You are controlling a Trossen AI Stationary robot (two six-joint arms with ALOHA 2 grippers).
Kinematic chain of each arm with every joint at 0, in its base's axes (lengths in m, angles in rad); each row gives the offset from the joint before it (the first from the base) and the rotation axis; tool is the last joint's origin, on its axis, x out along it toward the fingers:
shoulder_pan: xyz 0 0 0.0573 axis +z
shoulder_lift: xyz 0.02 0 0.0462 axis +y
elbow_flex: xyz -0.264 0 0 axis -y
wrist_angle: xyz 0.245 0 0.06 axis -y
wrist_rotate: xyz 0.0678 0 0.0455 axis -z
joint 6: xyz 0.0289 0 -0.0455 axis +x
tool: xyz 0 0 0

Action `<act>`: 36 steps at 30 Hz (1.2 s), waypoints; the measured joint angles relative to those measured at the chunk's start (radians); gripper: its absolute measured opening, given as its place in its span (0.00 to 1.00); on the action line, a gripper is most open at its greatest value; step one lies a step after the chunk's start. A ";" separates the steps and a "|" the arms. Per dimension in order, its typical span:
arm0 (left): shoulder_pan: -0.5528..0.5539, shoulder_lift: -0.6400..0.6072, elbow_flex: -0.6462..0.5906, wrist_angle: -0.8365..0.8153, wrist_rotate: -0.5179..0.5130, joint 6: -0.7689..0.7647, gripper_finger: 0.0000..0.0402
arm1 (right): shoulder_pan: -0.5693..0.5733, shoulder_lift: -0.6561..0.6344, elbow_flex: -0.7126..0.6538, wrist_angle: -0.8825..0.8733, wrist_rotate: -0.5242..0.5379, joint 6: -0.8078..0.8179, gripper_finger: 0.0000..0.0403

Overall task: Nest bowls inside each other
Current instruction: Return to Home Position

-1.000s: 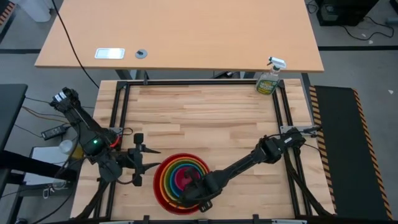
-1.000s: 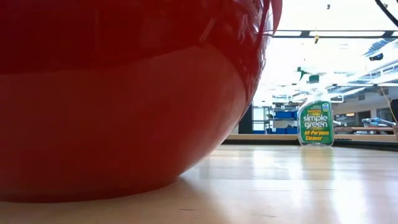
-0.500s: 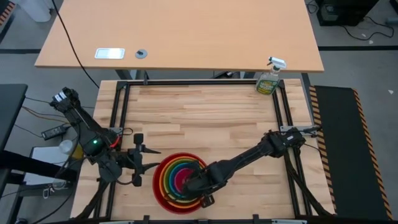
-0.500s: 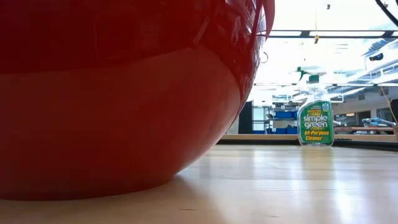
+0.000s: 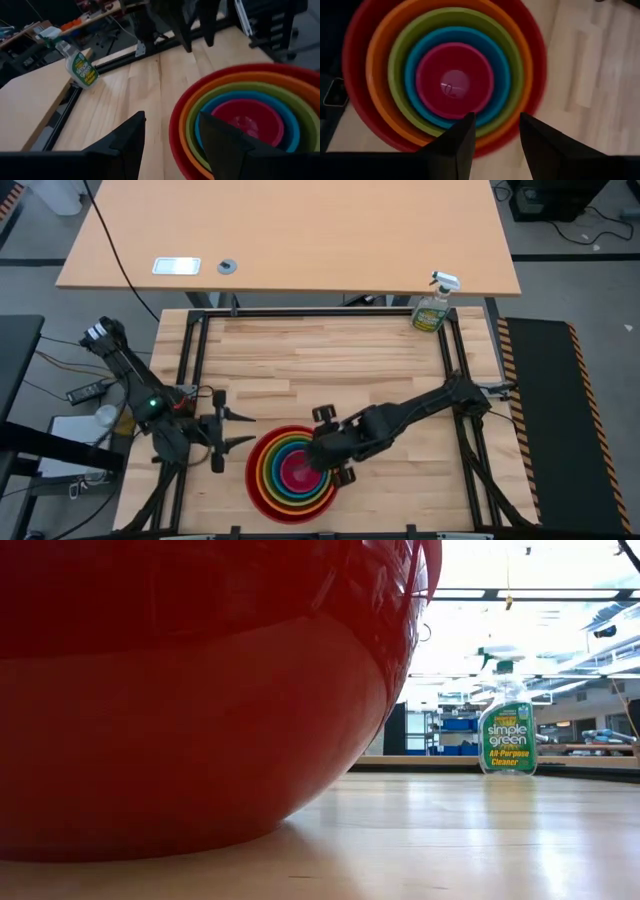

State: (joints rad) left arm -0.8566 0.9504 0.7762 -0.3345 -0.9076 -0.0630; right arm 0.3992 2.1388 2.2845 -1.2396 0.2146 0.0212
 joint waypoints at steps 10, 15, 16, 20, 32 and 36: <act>0.000 -0.202 -0.125 0.089 -0.001 -0.012 0.47 | -0.098 -0.447 -0.738 0.446 0.003 0.058 0.39; 0.002 -0.251 -0.150 0.125 -0.001 0.019 0.47 | -0.134 -0.776 -1.155 0.780 0.062 0.115 0.39; 0.002 -0.259 -0.156 0.142 -0.001 0.036 0.47 | -0.138 -0.834 -1.225 0.829 0.083 0.123 0.39; 0.004 -0.300 -0.206 0.249 -0.001 0.123 0.47 | -0.159 -1.054 -1.444 0.966 0.136 0.144 0.39; 0.091 -0.523 -0.428 0.433 0.065 0.142 0.47 | -0.277 -1.548 -1.848 1.077 0.140 0.169 0.39; 0.093 -0.638 -0.486 0.418 0.065 0.134 0.47 | -0.328 -1.695 -1.955 1.074 0.157 0.183 0.39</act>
State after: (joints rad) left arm -0.7639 0.3128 0.2902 0.0839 -0.8421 0.0711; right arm 0.0707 0.4439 0.3291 -0.1655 0.3717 0.2043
